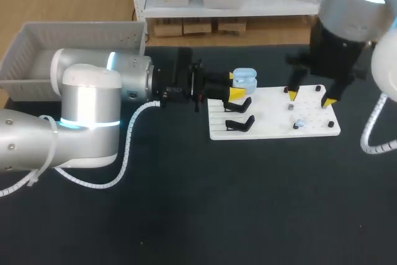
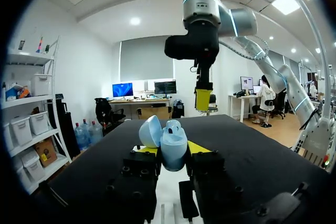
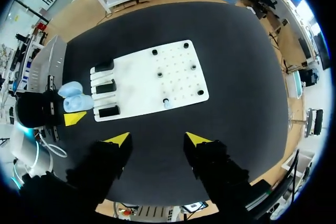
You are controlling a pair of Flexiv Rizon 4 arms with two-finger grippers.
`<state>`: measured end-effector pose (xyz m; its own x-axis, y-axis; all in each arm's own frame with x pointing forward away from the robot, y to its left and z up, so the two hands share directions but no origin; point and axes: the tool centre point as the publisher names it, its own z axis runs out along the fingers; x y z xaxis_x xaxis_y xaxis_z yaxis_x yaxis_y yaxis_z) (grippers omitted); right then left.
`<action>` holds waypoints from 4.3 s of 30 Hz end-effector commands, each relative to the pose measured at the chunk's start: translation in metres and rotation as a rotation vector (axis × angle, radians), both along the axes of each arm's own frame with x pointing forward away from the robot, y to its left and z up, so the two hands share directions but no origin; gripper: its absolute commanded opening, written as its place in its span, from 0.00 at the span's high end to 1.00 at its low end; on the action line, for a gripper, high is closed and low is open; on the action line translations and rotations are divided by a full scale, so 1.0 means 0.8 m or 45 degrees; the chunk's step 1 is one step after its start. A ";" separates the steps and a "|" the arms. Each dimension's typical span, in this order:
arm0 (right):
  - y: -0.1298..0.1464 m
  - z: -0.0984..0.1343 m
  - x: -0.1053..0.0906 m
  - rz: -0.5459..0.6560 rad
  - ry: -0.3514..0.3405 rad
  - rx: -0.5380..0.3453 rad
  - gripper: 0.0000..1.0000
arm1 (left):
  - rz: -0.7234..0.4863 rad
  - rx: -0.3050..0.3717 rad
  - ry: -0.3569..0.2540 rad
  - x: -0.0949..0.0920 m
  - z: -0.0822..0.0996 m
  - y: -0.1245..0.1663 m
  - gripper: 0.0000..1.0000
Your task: Pick up each earbud case from the left stands, insert the matching earbuds, close the lid, and place the case in the box.
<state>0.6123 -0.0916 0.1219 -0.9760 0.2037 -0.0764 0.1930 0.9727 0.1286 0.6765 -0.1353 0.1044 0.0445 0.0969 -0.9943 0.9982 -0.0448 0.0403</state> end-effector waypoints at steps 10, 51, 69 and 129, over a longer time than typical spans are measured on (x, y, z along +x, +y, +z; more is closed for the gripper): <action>-0.008 -0.064 0.008 0.008 0.002 0.014 0.40 | 0.007 -0.005 -0.005 -0.002 -0.001 0.000 1.00; -0.013 -0.125 0.042 -0.097 0.076 0.095 0.61 | 0.007 -0.005 -0.005 -0.002 -0.001 0.000 1.00; -0.013 -0.131 0.043 -0.134 0.084 0.113 0.68 | 0.007 -0.005 -0.005 -0.002 -0.001 0.000 1.00; -0.005 0.034 0.004 0.061 0.049 0.142 1.00 | 0.007 -0.005 -0.005 -0.002 -0.001 0.000 1.00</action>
